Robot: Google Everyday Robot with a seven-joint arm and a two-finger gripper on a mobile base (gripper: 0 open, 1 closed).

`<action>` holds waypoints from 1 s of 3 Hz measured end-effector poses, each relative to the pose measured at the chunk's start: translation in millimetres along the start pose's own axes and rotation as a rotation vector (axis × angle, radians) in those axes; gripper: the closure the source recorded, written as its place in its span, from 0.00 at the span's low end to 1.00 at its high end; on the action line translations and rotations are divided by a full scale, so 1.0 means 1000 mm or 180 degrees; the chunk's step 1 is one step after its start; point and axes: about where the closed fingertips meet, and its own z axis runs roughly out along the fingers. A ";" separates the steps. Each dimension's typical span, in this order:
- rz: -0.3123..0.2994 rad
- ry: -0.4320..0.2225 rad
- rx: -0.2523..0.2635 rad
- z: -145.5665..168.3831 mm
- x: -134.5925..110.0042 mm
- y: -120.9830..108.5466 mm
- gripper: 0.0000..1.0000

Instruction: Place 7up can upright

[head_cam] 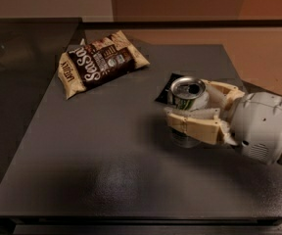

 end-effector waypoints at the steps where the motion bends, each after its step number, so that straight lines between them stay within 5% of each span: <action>1: -0.0047 -0.0039 0.0022 -0.005 0.012 0.003 1.00; 3: 0.0065 -0.0047 0.0014 -0.009 0.039 0.001 1.00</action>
Offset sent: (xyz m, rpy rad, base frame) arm -0.0064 -0.0198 -0.0422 0.0355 -0.0008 -0.0099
